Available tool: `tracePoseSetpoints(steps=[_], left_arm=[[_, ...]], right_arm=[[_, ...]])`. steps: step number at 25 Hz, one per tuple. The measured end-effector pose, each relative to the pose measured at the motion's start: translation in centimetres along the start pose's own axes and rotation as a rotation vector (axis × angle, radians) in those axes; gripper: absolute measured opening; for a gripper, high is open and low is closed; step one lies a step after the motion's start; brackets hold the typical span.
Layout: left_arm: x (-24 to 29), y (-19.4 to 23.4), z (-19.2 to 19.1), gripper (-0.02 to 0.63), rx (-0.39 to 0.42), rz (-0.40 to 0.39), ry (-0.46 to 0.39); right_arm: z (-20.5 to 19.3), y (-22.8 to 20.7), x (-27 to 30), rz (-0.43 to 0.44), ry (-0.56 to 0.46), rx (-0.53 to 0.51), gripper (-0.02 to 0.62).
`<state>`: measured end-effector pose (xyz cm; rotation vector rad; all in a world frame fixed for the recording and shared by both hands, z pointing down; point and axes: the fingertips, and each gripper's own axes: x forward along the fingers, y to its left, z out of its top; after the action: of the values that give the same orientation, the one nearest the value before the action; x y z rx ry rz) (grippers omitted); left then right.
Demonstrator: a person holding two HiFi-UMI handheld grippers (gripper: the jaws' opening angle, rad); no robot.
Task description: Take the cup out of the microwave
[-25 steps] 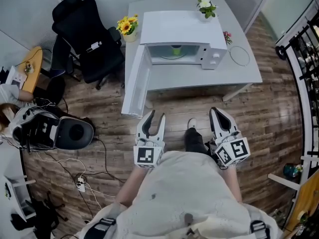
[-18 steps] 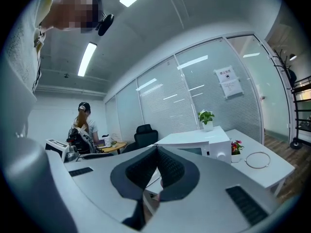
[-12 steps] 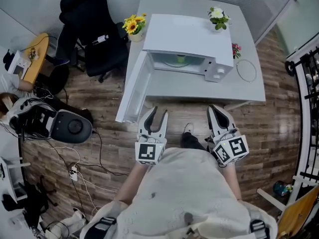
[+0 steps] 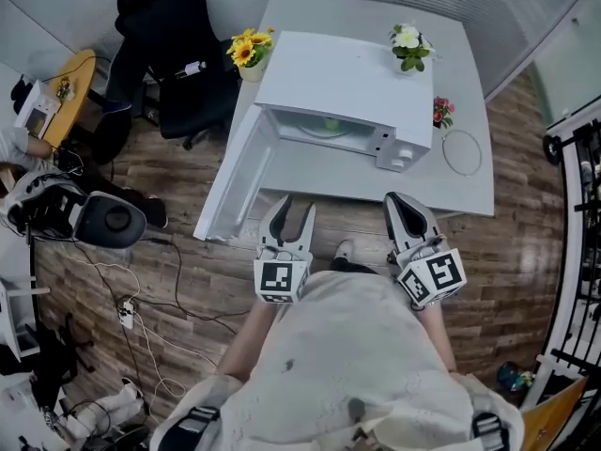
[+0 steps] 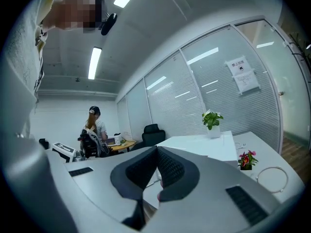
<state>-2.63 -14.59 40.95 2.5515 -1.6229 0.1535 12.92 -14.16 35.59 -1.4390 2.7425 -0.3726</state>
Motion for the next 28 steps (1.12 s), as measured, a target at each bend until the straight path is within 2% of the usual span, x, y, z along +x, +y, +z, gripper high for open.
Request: tracePoseSetpoints(steps=[6, 14, 20, 28], left_arm=[[3.3, -1.7, -1.6, 0.186, -0.009, 0.02, 0.026], [6.4, -1.7, -3.7, 0.205, -0.005, 0.023, 0.081], [9.3, -0.8, -5.8, 0.222, -0.005, 0.038, 0.11], [14.3, 0.7, -8.2, 0.231, 0.009, 0.014, 0.167]], right_arm=[[-0.2, -3.3, 0.6, 0.033, 0.009, 0.006, 0.009], [-0.9, -4.2, 1.6, 0.071, 0.031, 0.02, 0.009], [-2.0, -5.2, 2.6, 0.064, 0.074, 0.014, 0.009], [-2.0, -6.7, 4.8, 0.029, 0.096, 0.009, 0.009]])
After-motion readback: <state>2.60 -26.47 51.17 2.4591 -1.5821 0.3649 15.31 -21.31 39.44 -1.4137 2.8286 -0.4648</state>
